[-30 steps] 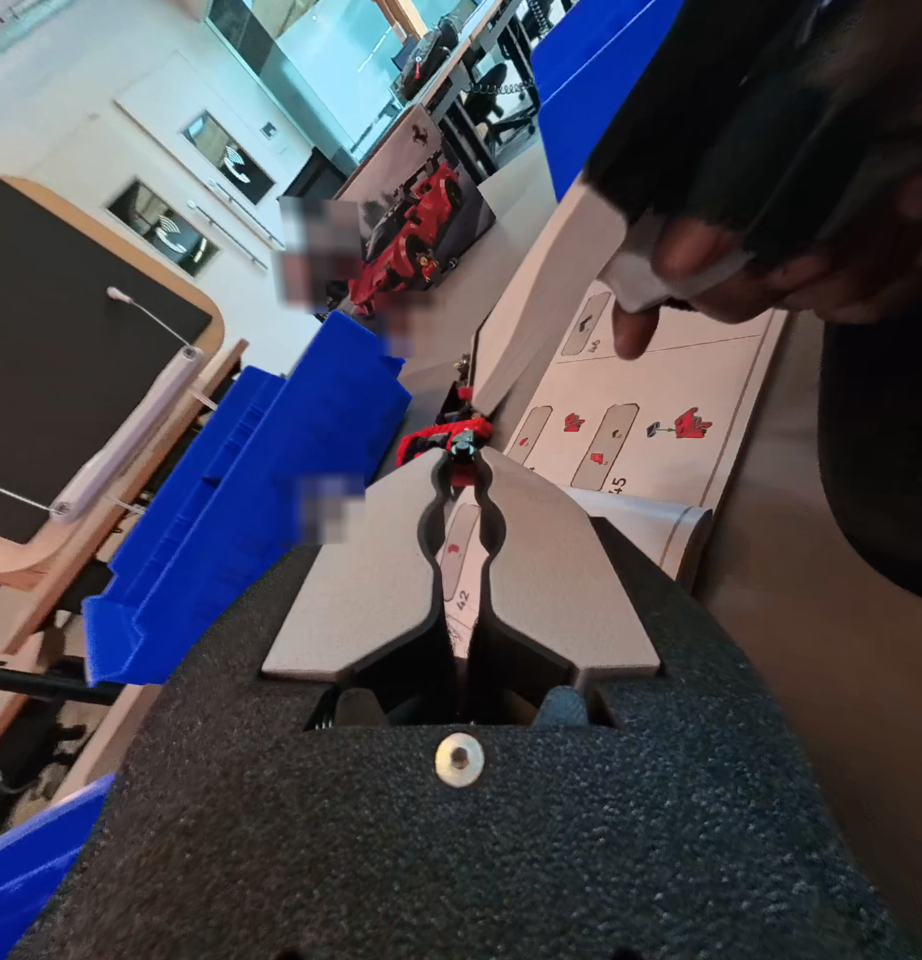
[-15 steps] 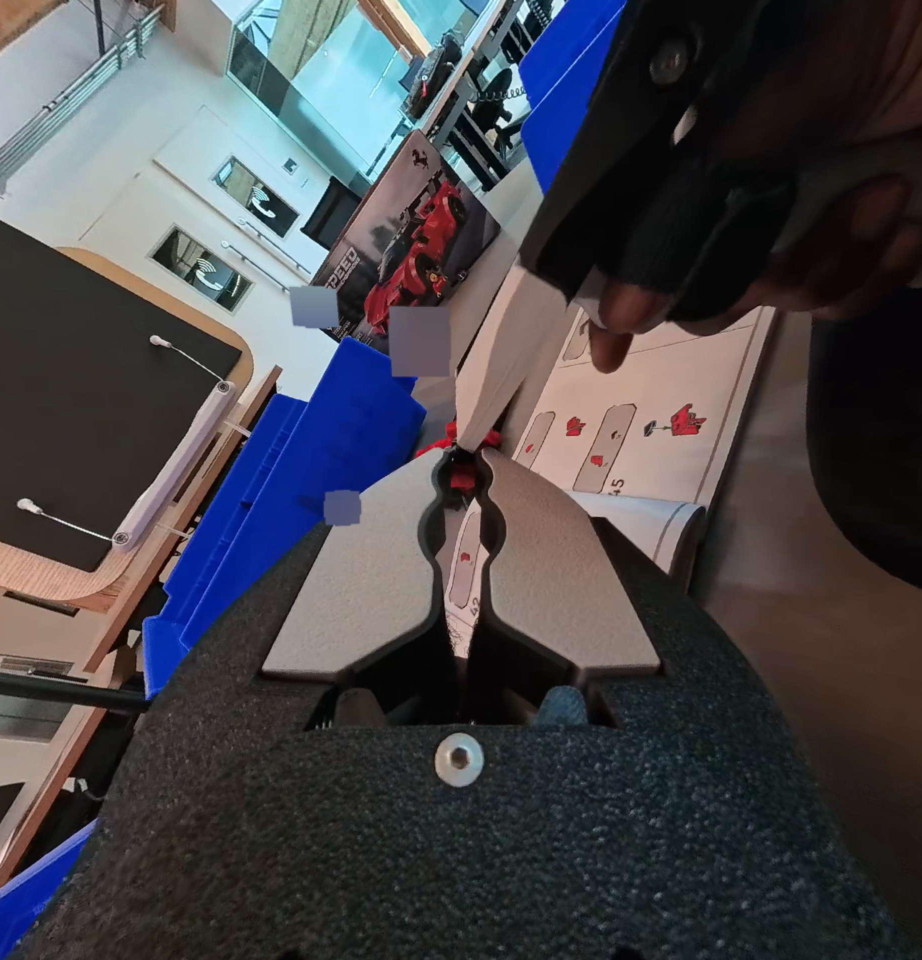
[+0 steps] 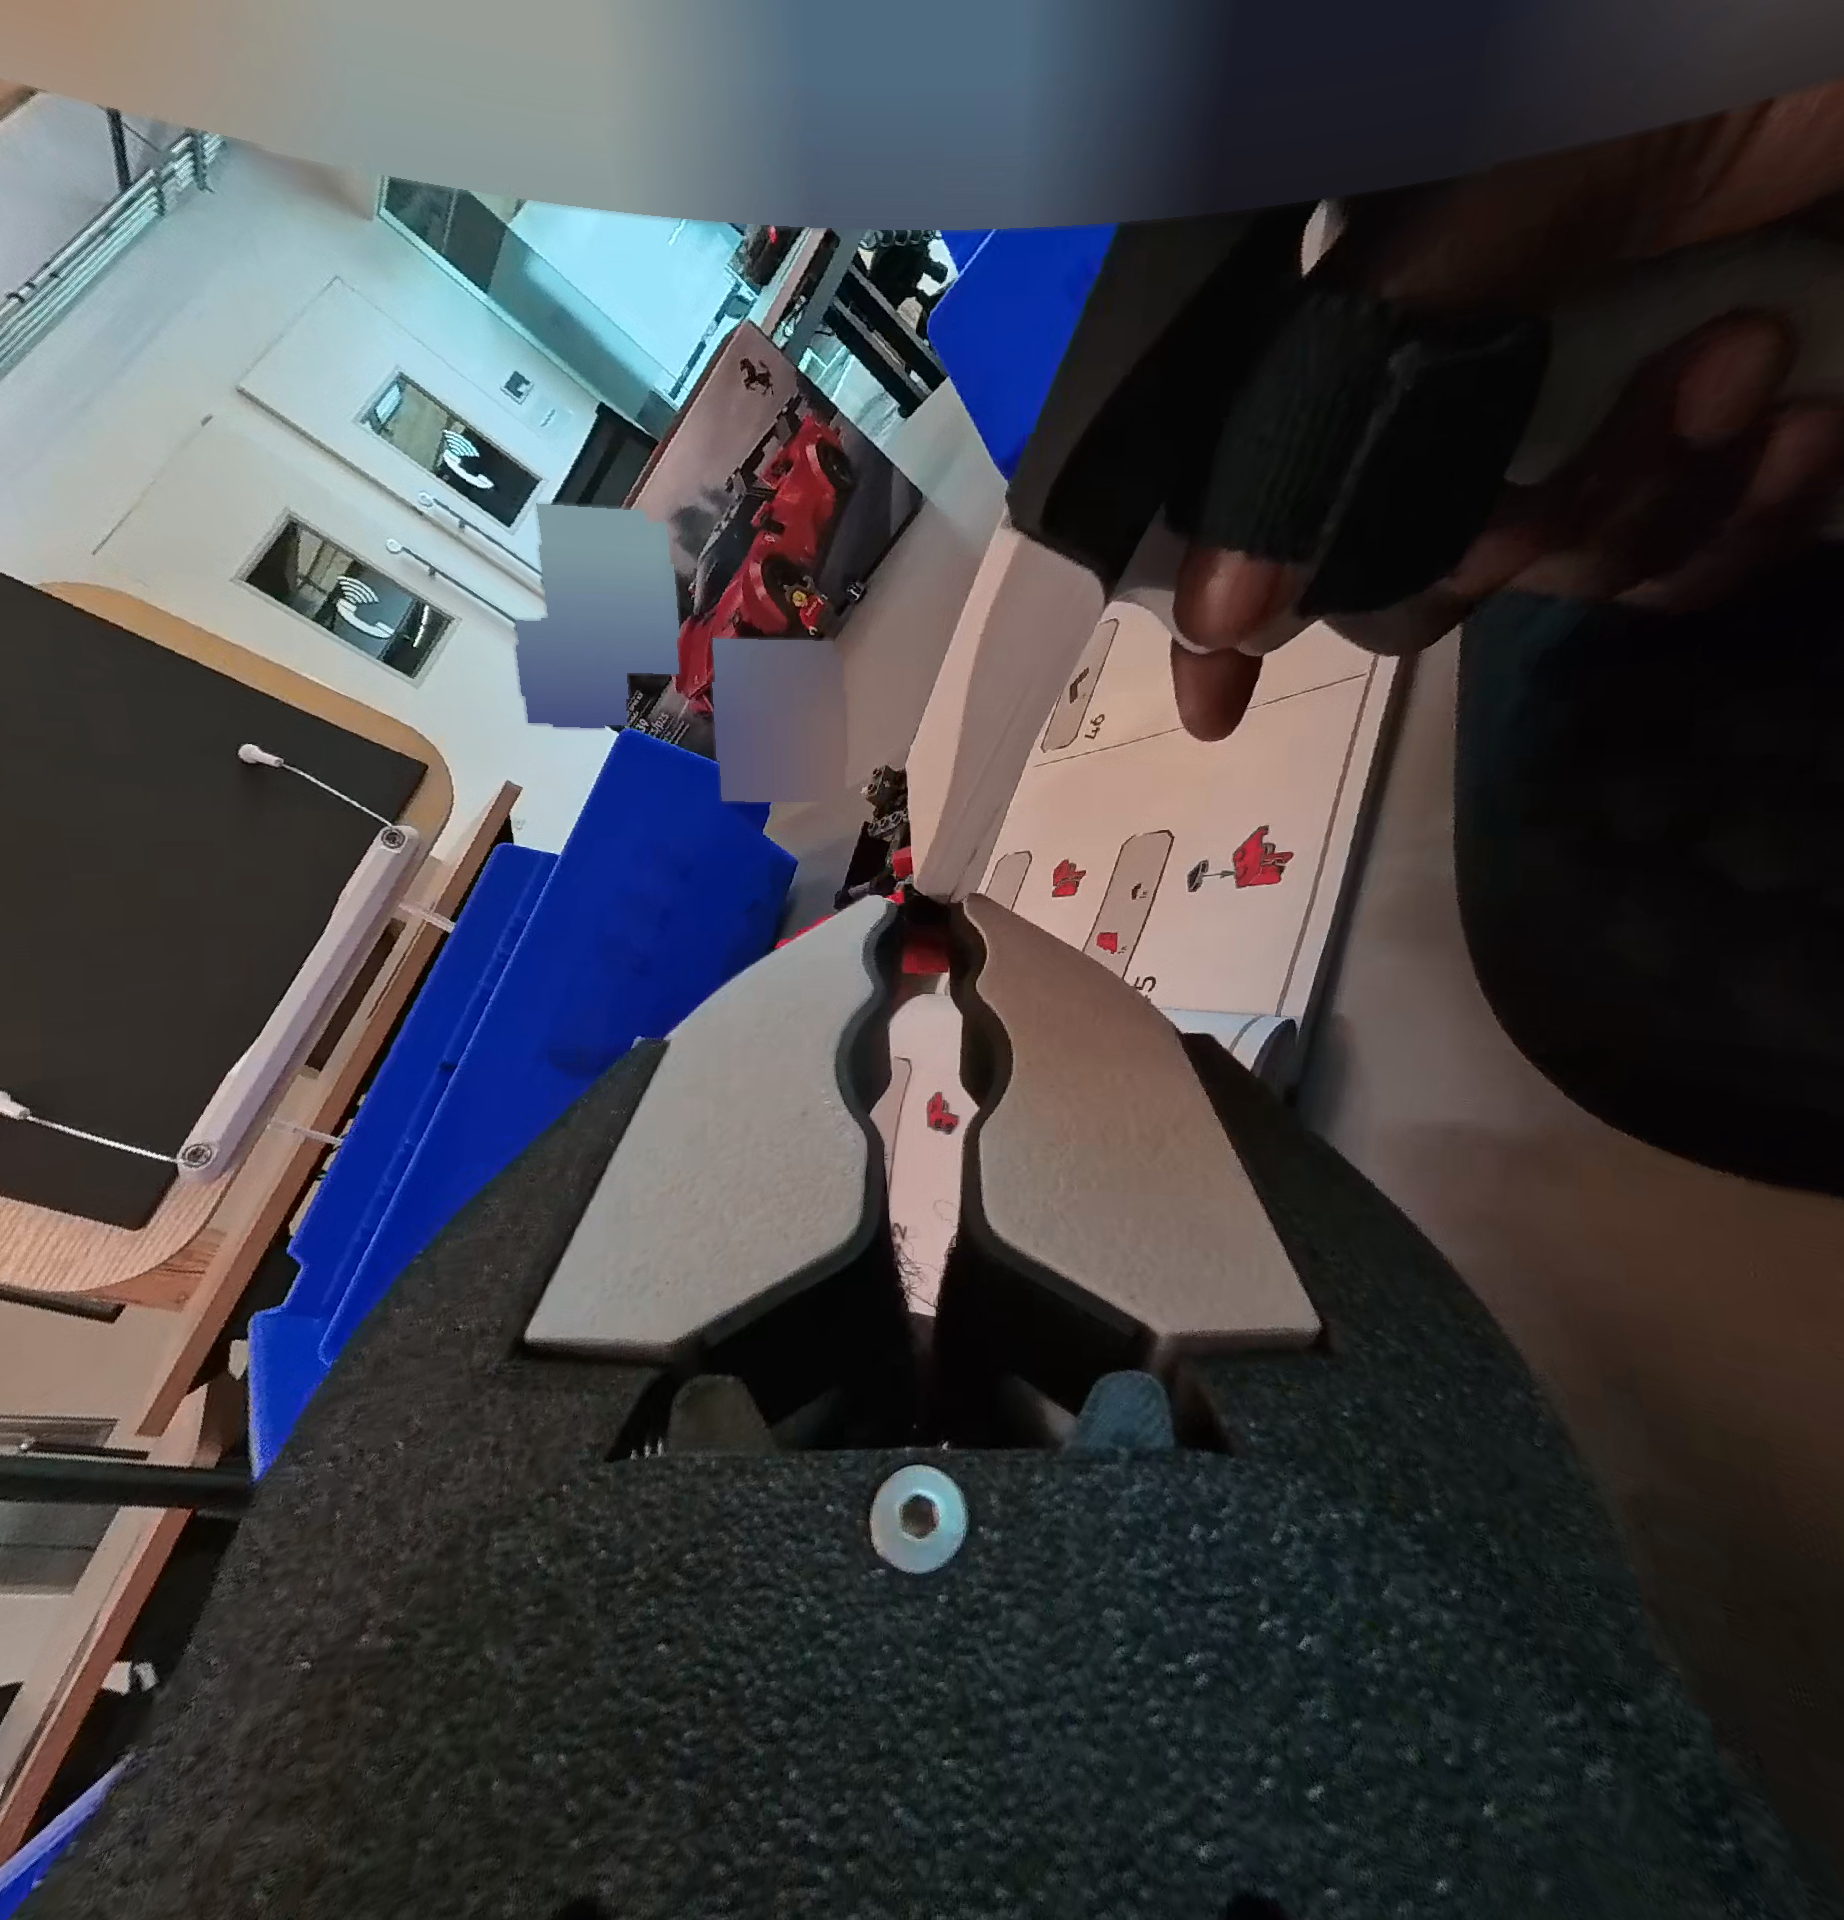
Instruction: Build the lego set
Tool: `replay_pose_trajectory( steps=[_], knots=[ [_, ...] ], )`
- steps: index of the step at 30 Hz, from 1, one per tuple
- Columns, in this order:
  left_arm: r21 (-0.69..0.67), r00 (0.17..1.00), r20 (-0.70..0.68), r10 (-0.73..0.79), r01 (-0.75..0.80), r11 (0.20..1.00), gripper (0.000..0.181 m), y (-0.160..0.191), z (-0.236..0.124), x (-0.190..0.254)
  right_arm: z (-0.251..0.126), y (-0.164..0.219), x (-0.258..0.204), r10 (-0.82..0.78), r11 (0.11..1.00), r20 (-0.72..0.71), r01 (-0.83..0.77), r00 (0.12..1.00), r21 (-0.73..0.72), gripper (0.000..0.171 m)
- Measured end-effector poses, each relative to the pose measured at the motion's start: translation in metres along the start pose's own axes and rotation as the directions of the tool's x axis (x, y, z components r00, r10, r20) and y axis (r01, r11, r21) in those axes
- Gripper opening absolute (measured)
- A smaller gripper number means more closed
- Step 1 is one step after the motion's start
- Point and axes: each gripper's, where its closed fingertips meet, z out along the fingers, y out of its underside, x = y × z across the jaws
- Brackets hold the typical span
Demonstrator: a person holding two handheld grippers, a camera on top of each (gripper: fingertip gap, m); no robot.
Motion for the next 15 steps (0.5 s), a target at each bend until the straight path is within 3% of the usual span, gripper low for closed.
replay_pose_trajectory(
  steps=[4, 10, 15],
  knots=[
    [0.0, 0.998, -0.034, -0.057, 0.058, 0.998, 0.007, 0.002, 0.001, 0.003, 0.002, -0.001, -0.001, -0.004, 1.0, 0.007, 0.004, 1.0, -0.002, 0.014],
    [0.025, 0.93, -0.129, -0.344, 0.349, 0.937, 0.007, 0.003, 0.001, 0.004, -0.001, -0.008, 0.0, -0.027, 1.0, -0.012, 0.027, 1.0, 0.005, 0.014],
    [0.046, 0.945, -0.092, -0.314, 0.319, 0.947, 0.007, 0.002, 0.001, 0.0, 0.004, -0.011, -0.002, -0.044, 0.998, -0.011, 0.044, 0.999, -0.037, 0.014]
  ],
)
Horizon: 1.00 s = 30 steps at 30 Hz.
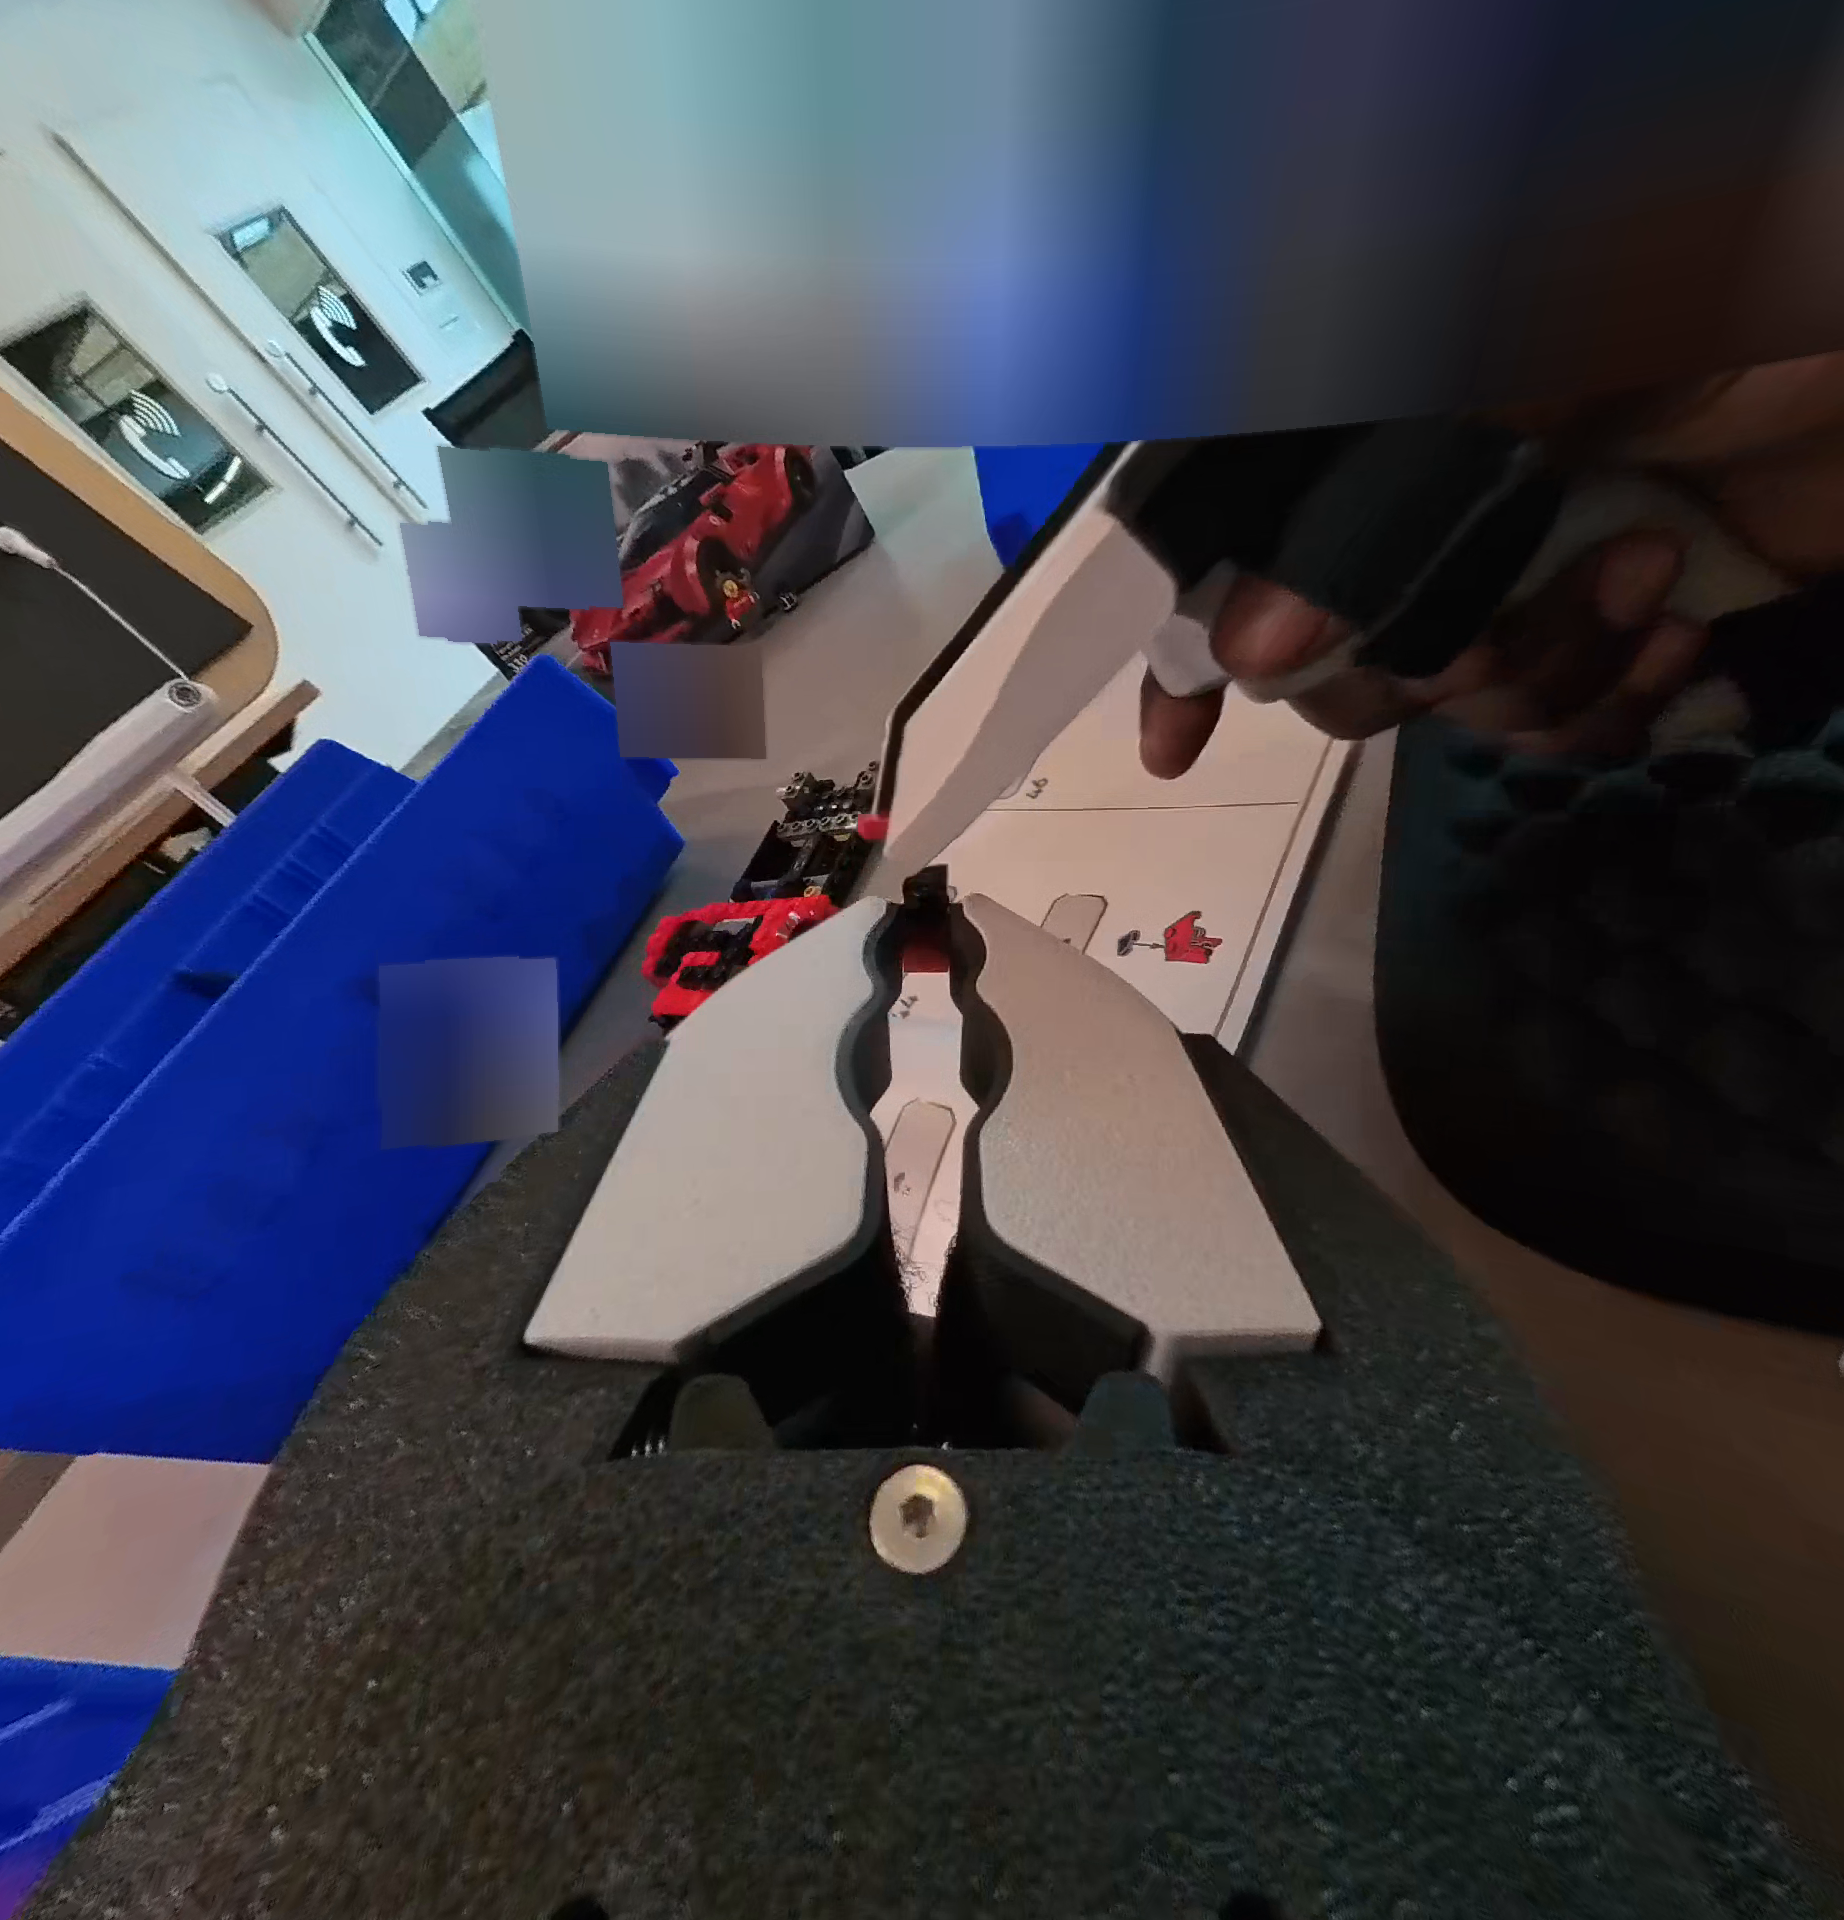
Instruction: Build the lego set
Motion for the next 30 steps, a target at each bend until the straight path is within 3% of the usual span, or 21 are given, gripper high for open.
replay_pose_trajectory(
  steps=[10, 24, 30],
  knots=[
    [-0.009, 0.999, 0.045, 0.012, -0.012, 1.0, 0.007, 0.001, -0.0015, -0.006, 0.0043, 0.0043, -0.0023, -0.023, 0.991, -0.022, 0.02, 0.999, -0.135, 0.015],
    [-0.005, 0.999, 0.042, -0.02, 0.021, 1.0, 0.007, 0.0007, -0.0032, -0.0076, 0.0079, 0.0022, 0.0007, -0.142, 0.972, -0.124, 0.115, 0.982, -0.203, 0.018],
    [0.001, 0.999, 0.031, -0.04, 0.04, 0.999, 0.007, 0.0005, -0.0029, -0.0067, 0.0087, 0.0036, -0.001, -0.105, 0.978, -0.102, 0.085, 0.989, -0.189, 0.014]
  ],
)
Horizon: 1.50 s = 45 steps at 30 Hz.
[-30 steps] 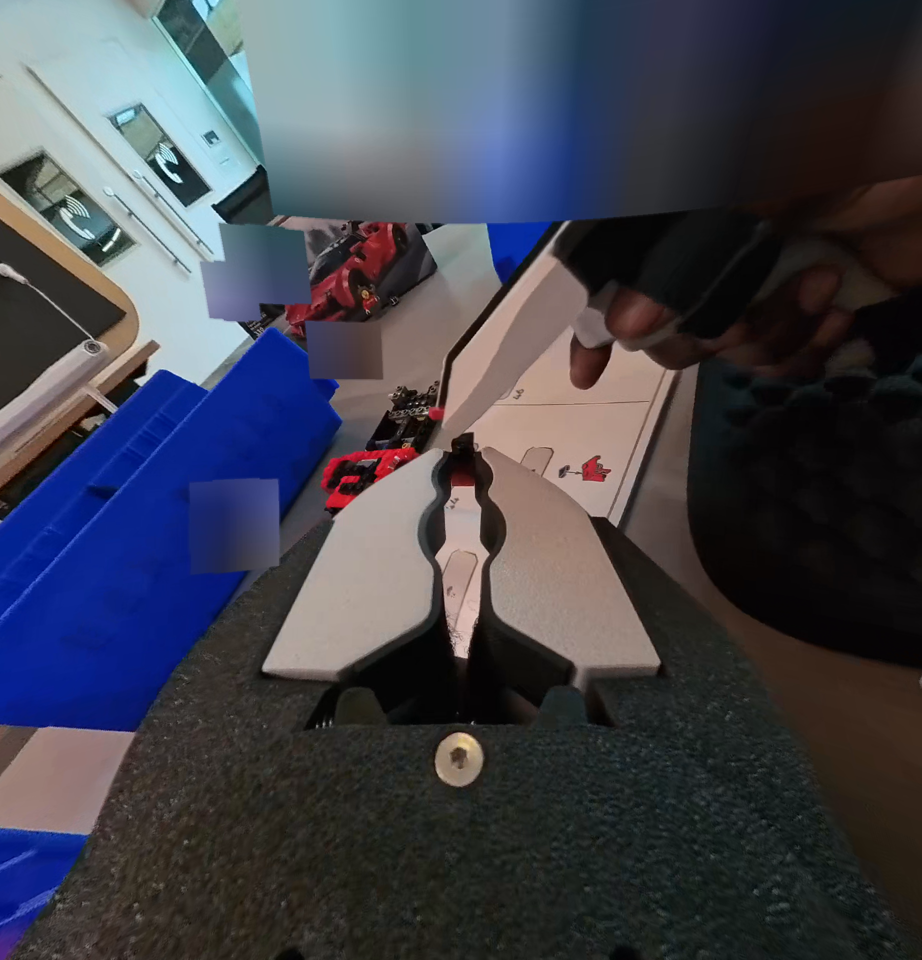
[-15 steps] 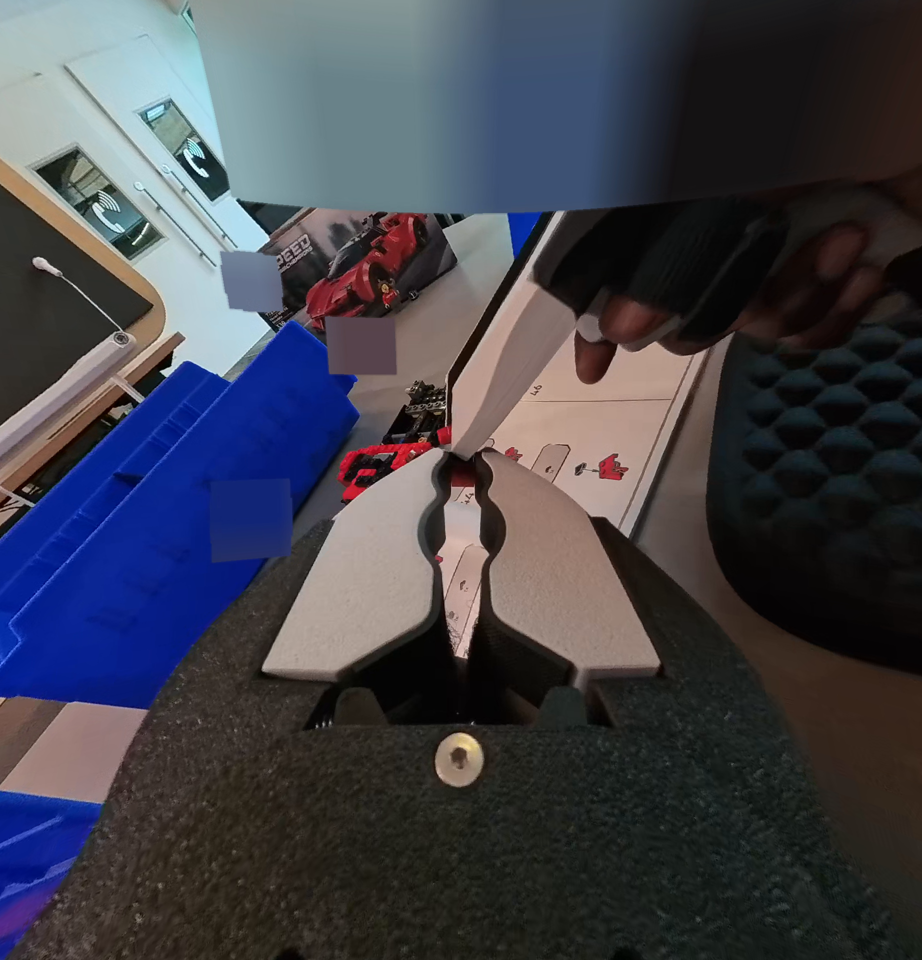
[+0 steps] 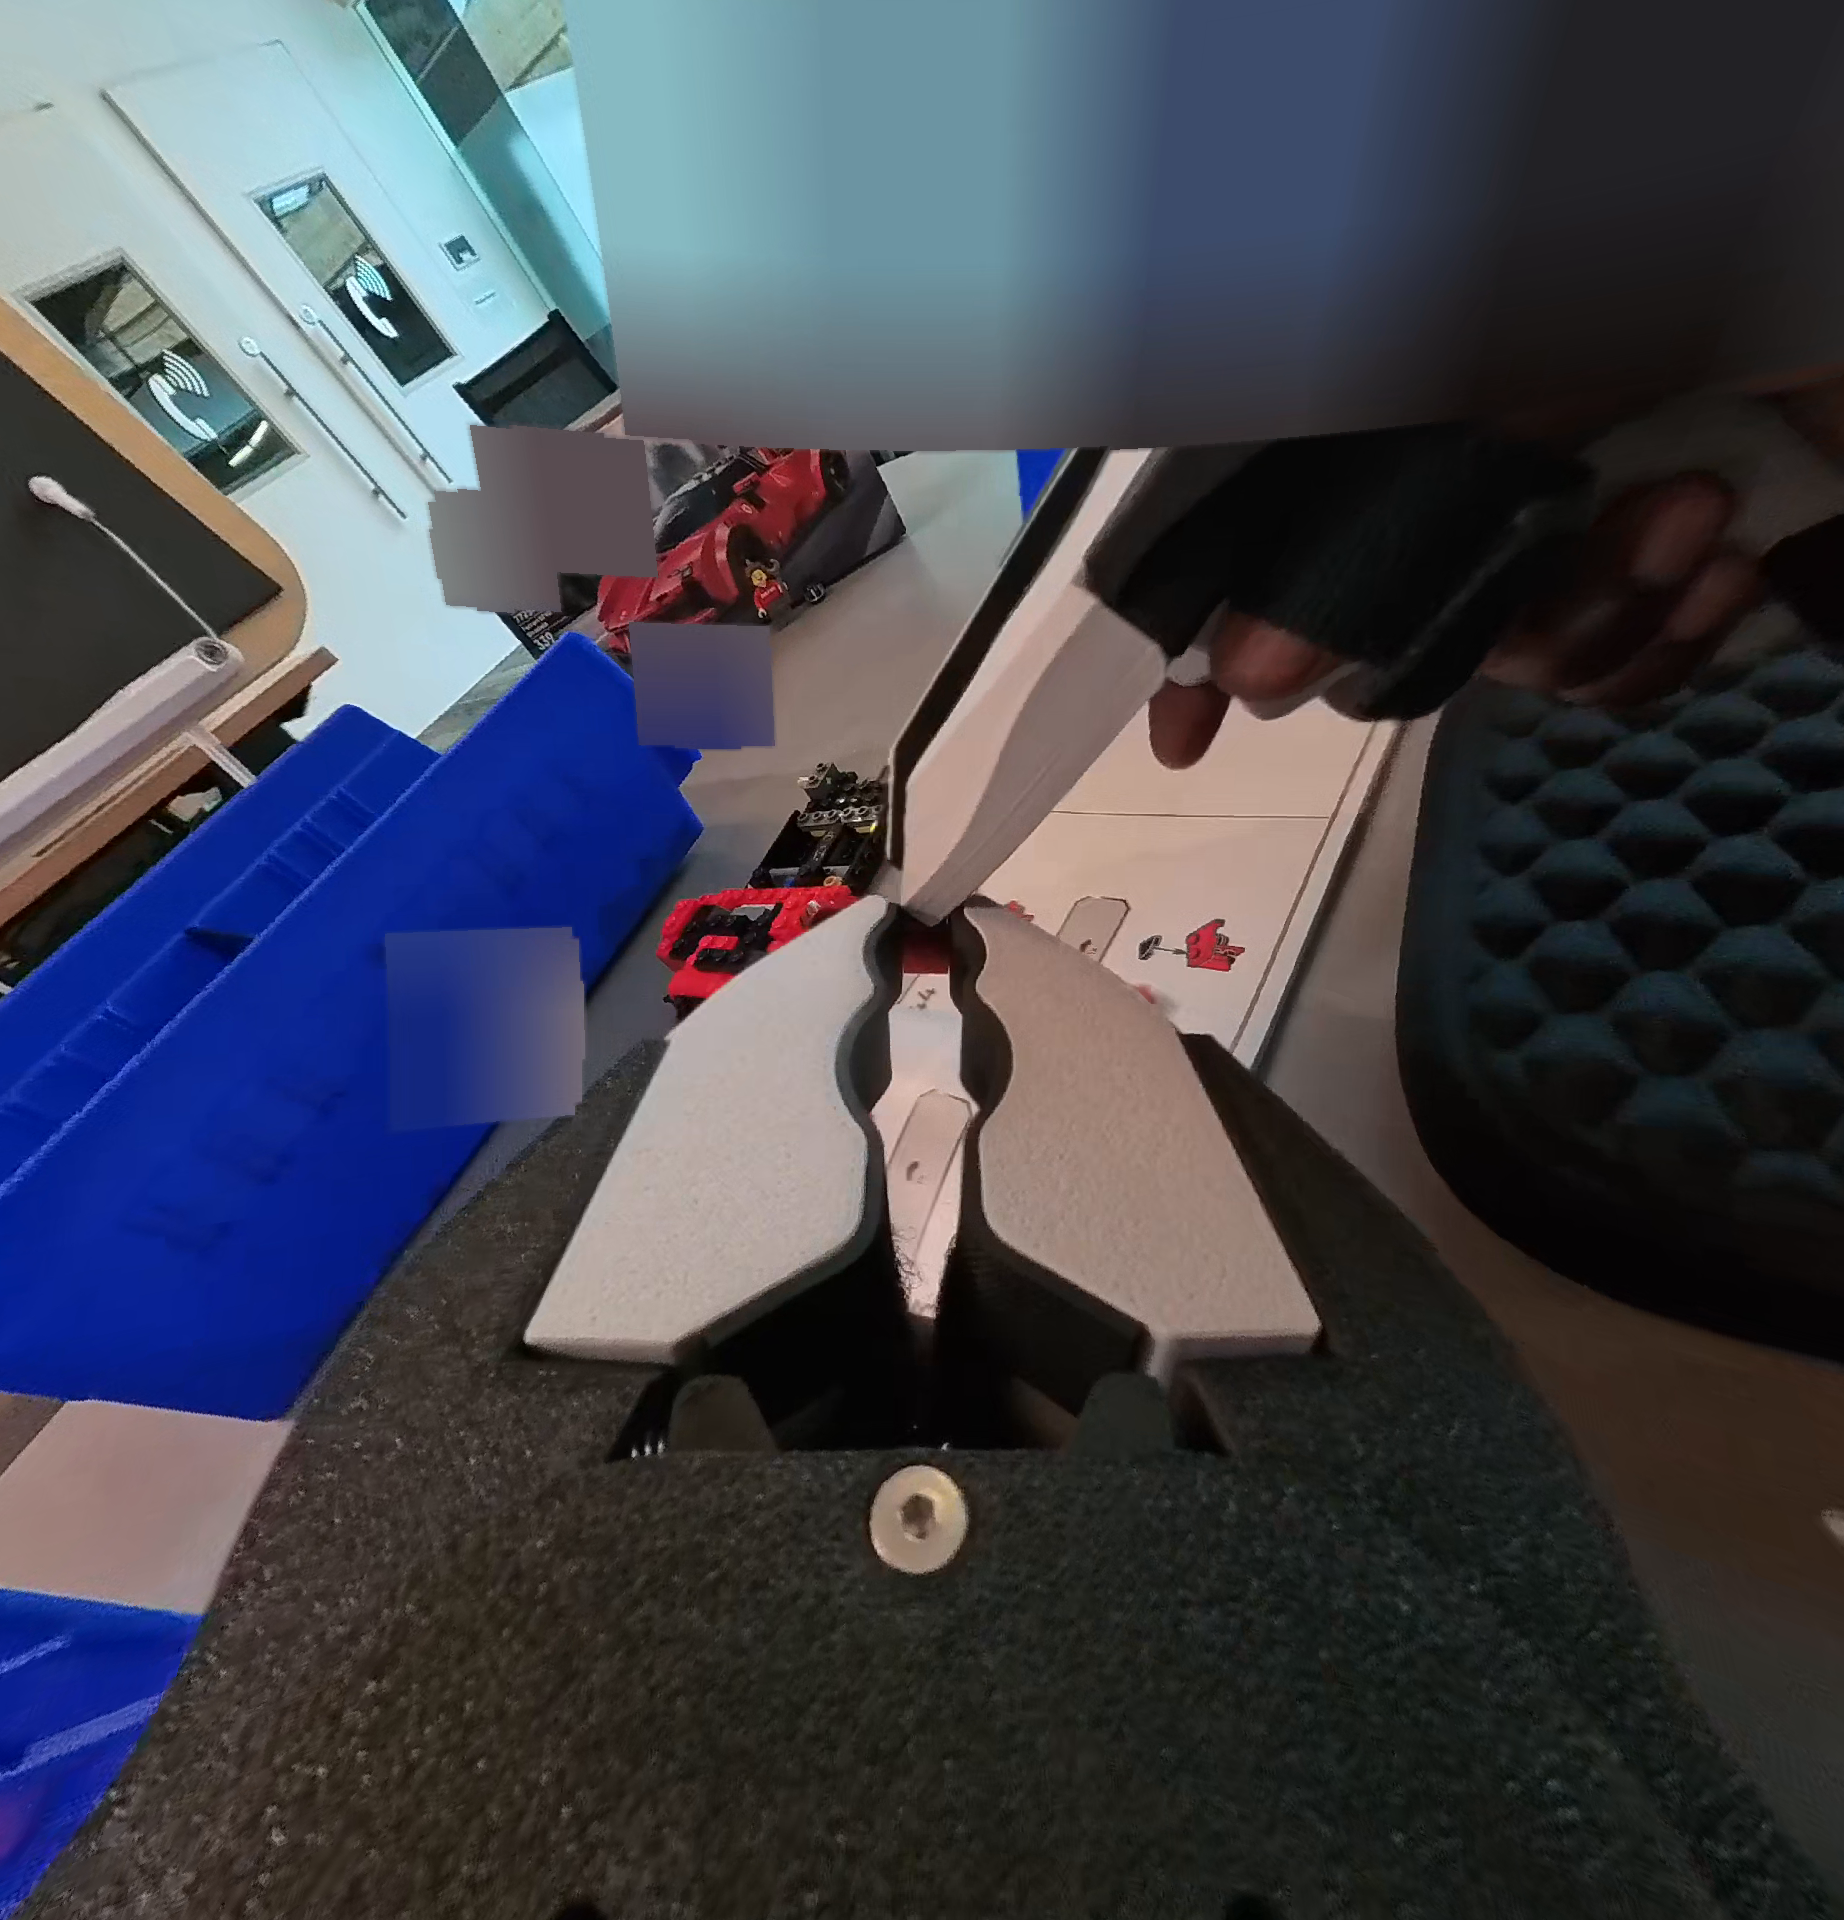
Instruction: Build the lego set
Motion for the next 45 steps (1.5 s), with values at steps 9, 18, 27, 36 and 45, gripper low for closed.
replay_pose_trajectory(
  steps=[9, 18, 27, 36, 45],
  knots=[
    [0.001, 0.99, 0.043, -0.137, 0.137, 0.991, 0.007, 0.009, -0.004, -0.029, -0.033, -0.005, 0.042, -0.184, 0.982, 0.198, 0.189, 0.963, -0.006, 0.015],
    [-0.013, 0.996, -0.018, -0.086, 0.085, 0.996, 0.007, 0.009, 0.0, -0.015, -0.003, 0.061, 0.051, -0.616, 0.429, 0.668, 0.889, 0.417, -0.16, 0.016],
    [-0.008, 0.993, -0.041, -0.115, 0.115, 0.993, 0.007, 0.009, 0.0, -0.015, 0.009, 0.076, 0.05, -0.556, 0.156, 0.818, 0.985, 0.149, -0.074, 0.026],
    [-0.006, 0.992, -0.049, -0.119, 0.119, 0.993, 0.007, 0.009, 0.0, -0.014, 0.01, 0.077, 0.051, -0.497, 0.427, 0.688, 0.839, 0.529, -0.337, 0.013],
    [-0.008, 0.991, -0.065, -0.113, 0.113, 0.994, 0.007, 0.008, 0.001, -0.009, 0.0, 0.079, 0.057, -0.377, 0.685, 0.205, 0.421, 0.903, -0.594, 0.029]
  ],
)
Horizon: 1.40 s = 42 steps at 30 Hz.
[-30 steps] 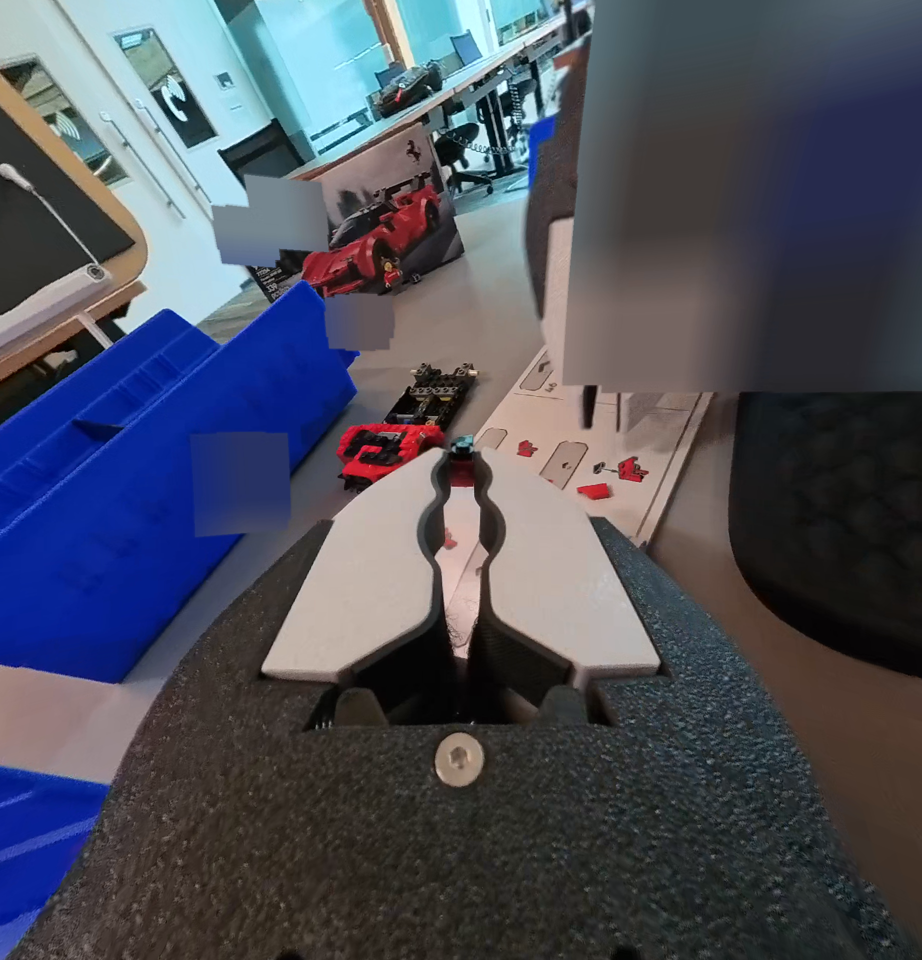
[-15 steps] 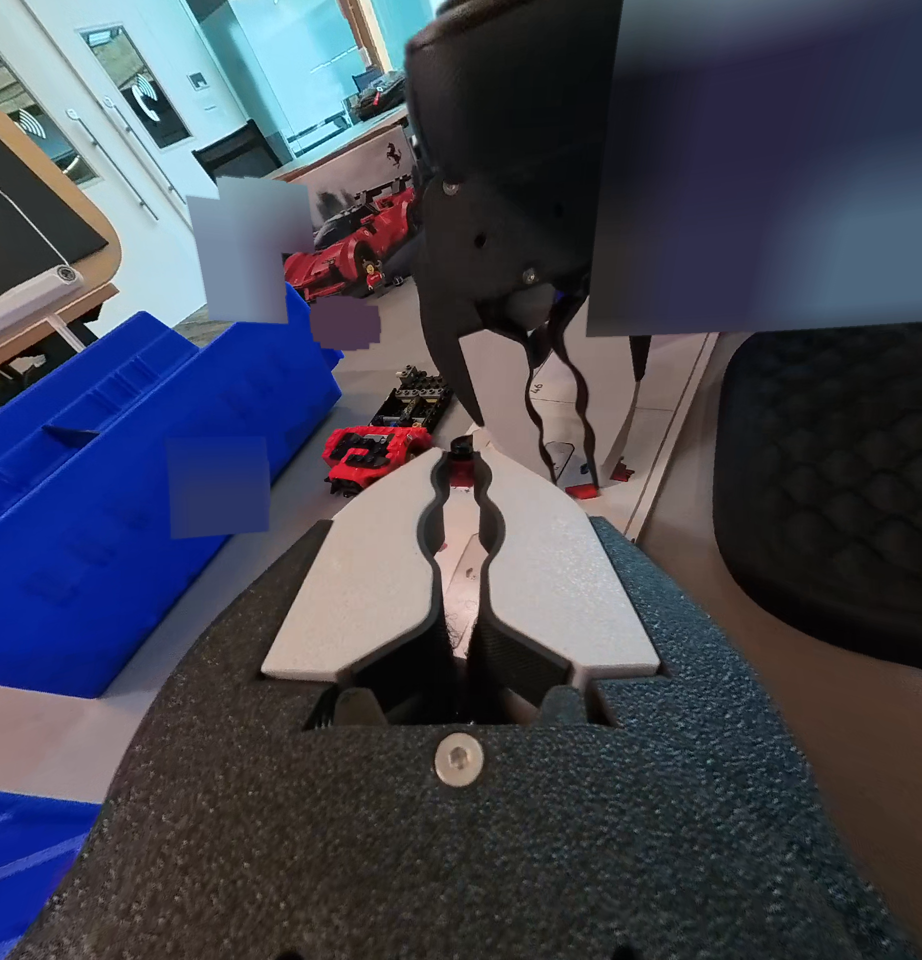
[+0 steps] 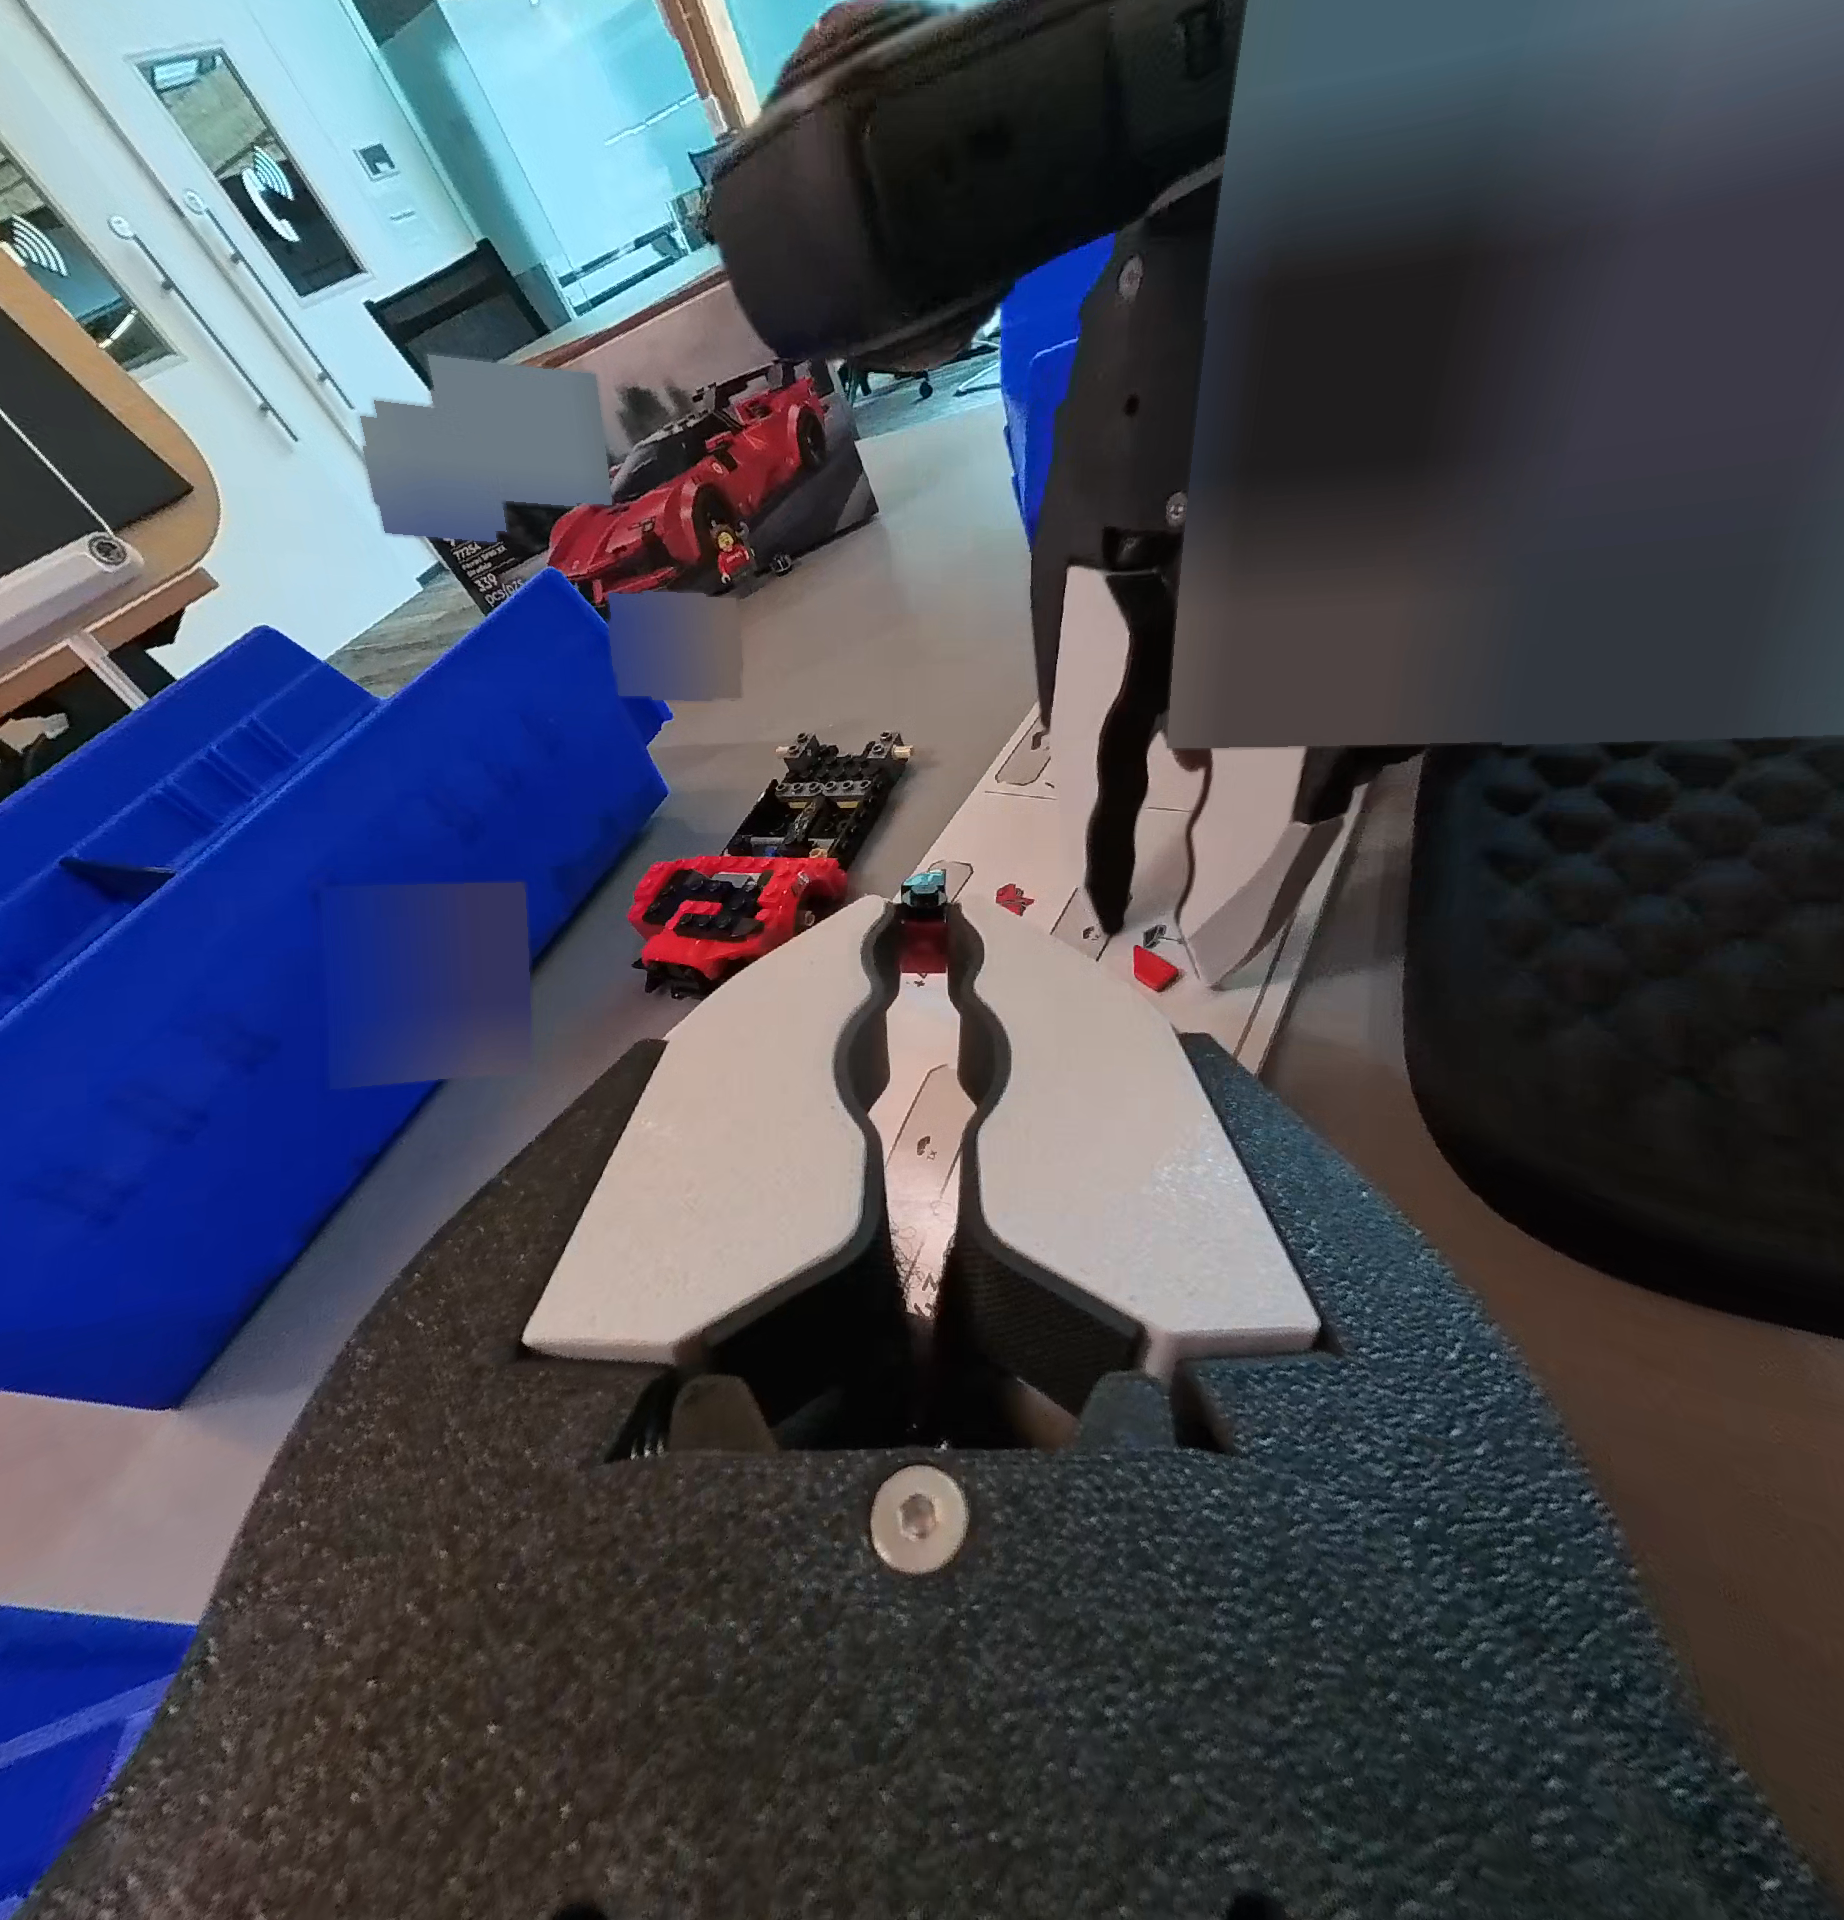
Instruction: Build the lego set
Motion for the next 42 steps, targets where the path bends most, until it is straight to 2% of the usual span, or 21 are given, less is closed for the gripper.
replay_pose_trajectory(
  steps=[3, 5, 7, 8, 9, 12, 14, 18, 23, 26, 29, 32, 34, 36, 39, 42],
  knots=[
    [0.001, 1.0, 0.007, 0.0, 0.0, 1.0, 0.007, 0.0, -0.001, -0.001, -0.002, 0.003, 0.003, -0.082, 0.996, -0.005, 0.081, 0.997, -0.029, 0.03],
    [0.003, 1.0, 0.009, -0.003, 0.003, 1.0, 0.007, -0.001, -0.002, -0.003, -0.007, 0.002, 0.006, -0.28, 0.959, 0.01, 0.28, 0.96, -0.028, 0.024],
    [0.001, 1.0, 0.004, -0.011, 0.011, 1.0, 0.007, 0.0, -0.002, -0.003, -0.011, 0.007, 0.003, -0.597, 0.802, 0.057, 0.598, 0.8, 0.006, 0.02],
    [-0.001, 1.0, 0.001, -0.014, 0.014, 1.0, 0.007, 0.0, -0.002, -0.003, -0.013, 0.012, 0.004, -0.701, 0.712, 0.074, 0.702, 0.709, 0.026, 0.015],
    [-0.002, 1.0, 0.0, -0.017, 0.017, 1.0, 0.007, 0.0, -0.002, -0.003, -0.012, 0.016, 0.01, -0.749, 0.661, 0.079, 0.75, 0.658, 0.02, 0.012],
    [-0.002, 1.0, 0.001, -0.019, 0.019, 1.0, 0.007, 0.0, -0.003, -0.004, -0.012, 0.008, 0.016, -0.753, 0.656, 0.126, 0.75, 0.646, 0.081, 0.013],
    [-0.006, 0.999, -0.026, -0.022, 0.022, 1.0, 0.007, 0.0, -0.004, -0.002, -0.012, 0.0, 0.012, -0.782, 0.621, 0.156, 0.776, 0.603, 0.113, 0.014],
    [-0.03, 0.997, -0.075, 0.009, -0.011, 0.999, 0.007, 0.003, -0.01, 0.006, -0.005, -0.002, 0.002, -0.809, 0.561, 0.259, 0.824, 0.527, 0.076, 0.016],
    [-0.027, 0.993, -0.118, -0.022, 0.019, 0.999, 0.007, 0.006, -0.011, 0.01, 0.002, -0.005, -0.005, -0.838, 0.503, 0.294, 0.86, 0.46, 0.088, 0.016],
    [-0.027, 0.988, -0.145, -0.049, 0.046, 0.999, 0.007, 0.008, -0.011, 0.013, 0.003, -0.006, -0.005, -0.832, 0.516, 0.296, 0.851, 0.47, 0.098, 0.011],
    [-0.034, 0.985, -0.161, -0.065, 0.061, 0.998, 0.007, 0.011, -0.01, 0.015, 0.004, -0.006, -0.005, -0.796, 0.577, 0.3, 0.809, 0.526, 0.11, 0.009],
    [-0.037, 0.981, -0.17, -0.096, 0.091, 0.995, 0.007, 0.013, -0.008, 0.016, 0.0, -0.011, -0.005, -0.704, 0.702, 0.293, 0.698, 0.647, 0.144, 0.008],
    [-0.035, 0.978, -0.165, -0.126, 0.122, 0.992, 0.007, 0.013, -0.007, 0.013, -0.011, -0.026, 0.0, -0.6, 0.8, 0.258, 0.575, 0.757, 0.173, 0.008],
    [-0.014, 0.977, -0.148, -0.156, 0.156, 0.988, 0.007, 0.01, -0.008, 0.008, -0.03, -0.046, 0.001, -0.5, 0.862, 0.228, 0.453, 0.836, 0.229, 0.008],
    [0.032, 0.972, -0.133, -0.194, 0.2, 0.979, 0.007, 0.004, -0.01, 0.003, -0.061, -0.08, -0.013, -0.391, 0.891, 0.243, 0.299, 0.888, 0.341, 0.008],
    [0.076, 0.975, -0.127, -0.182, 0.192, 0.978, 0.007, -0.003, -0.012, 0.002, -0.067, -0.09, -0.021, -0.381, 0.902, 0.228, 0.306, 0.896, 0.304, 0.007]
  ],
)
